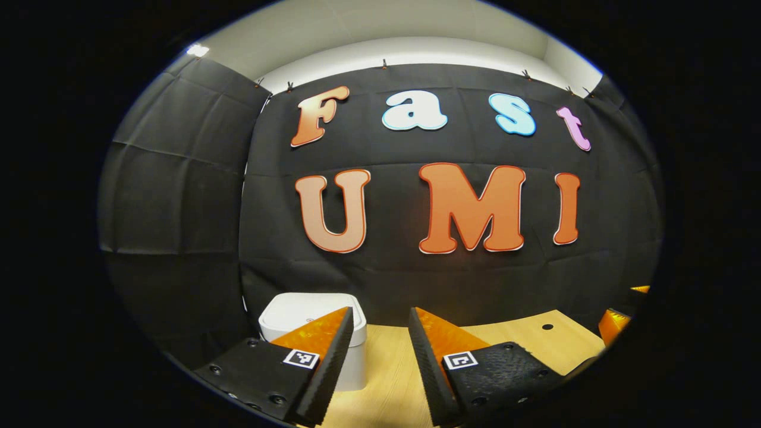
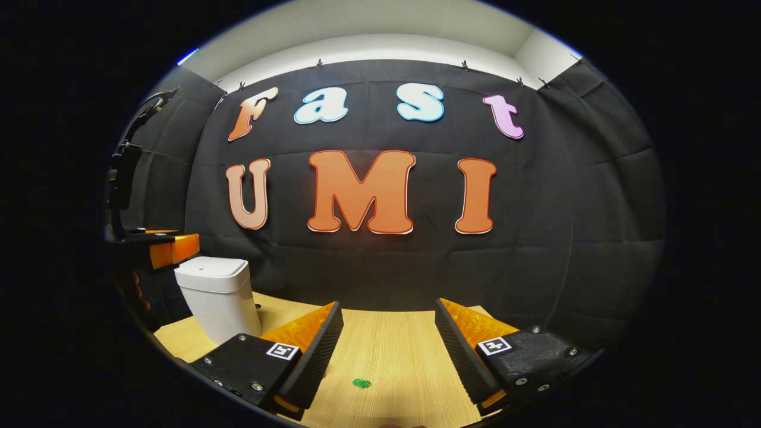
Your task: Press the lid of the desktop garbage bin to open it, pick up the crumpled paper on the desktop and throw it into the bin, then pick up the pop can on the desktop and drop it into the bin, and finally close the garbage bin lid.
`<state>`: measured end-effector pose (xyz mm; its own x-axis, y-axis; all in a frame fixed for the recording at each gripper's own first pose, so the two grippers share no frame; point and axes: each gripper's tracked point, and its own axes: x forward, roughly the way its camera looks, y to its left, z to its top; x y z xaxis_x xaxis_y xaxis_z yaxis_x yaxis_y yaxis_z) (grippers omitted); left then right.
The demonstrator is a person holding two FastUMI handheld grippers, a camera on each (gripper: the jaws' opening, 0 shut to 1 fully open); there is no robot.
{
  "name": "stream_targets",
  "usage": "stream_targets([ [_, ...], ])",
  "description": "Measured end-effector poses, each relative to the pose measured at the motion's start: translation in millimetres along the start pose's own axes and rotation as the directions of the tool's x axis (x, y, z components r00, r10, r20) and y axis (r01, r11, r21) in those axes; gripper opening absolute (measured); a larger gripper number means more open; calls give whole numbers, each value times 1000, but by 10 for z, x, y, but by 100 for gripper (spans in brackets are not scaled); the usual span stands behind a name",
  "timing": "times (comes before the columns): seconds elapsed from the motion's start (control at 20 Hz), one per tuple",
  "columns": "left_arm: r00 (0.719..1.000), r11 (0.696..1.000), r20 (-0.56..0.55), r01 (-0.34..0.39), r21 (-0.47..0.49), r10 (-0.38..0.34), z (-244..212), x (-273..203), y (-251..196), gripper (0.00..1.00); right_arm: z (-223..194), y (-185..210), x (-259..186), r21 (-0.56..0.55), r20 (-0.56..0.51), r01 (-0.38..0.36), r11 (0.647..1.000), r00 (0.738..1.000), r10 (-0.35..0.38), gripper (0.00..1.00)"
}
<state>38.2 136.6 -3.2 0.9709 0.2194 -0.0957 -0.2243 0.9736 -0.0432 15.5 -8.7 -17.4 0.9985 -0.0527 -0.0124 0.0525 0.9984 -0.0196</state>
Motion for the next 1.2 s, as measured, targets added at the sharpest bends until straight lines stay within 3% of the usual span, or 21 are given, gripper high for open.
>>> stream_targets([
  [0.05, 1000, 1000, -10, -2, -5, 2, 8, 67, 59, 58, -7, 9, 8, 0, -3, 0, 1000, 1000, 0, 93],
  [0.3, 998, 999, -67, -11, -43, 8, 38, 453, 403, 7, -53, 39, 36, 5, -14, -3, 1000, 1000, 3, 93],
  [0.35, 998, 999, -69, -10, -46, 7, 75, 568, 487, 2, -64, 54, 51, 6, -16, -5, 1000, 1000, 5, 93],
  [0.5, 995, 999, -96, 8, -34, -11, 155, 871, 710, 0, -120, 72, 75, 4, -29, -6, 1000, 1000, 6, 93],
  [0.7, 976, 998, -218, 4, -63, -18, -30, 1328, 1075, 0, -175, 53, 119, -2, -42, 5, 1000, 999, -5, 93],
  [0.9, 930, 997, -362, 42, -57, -60, -472, 1475, 1224, 0, -273, 35, 183, 3, -68, 18, 1000, 998, -18, 93],
  [1.2, 866, 991, -497, -9, -132, -58, -937, 1620, 1374, 0, -435, 2, 211, -2, -119, 35, 999, 992, -35, 94],
])
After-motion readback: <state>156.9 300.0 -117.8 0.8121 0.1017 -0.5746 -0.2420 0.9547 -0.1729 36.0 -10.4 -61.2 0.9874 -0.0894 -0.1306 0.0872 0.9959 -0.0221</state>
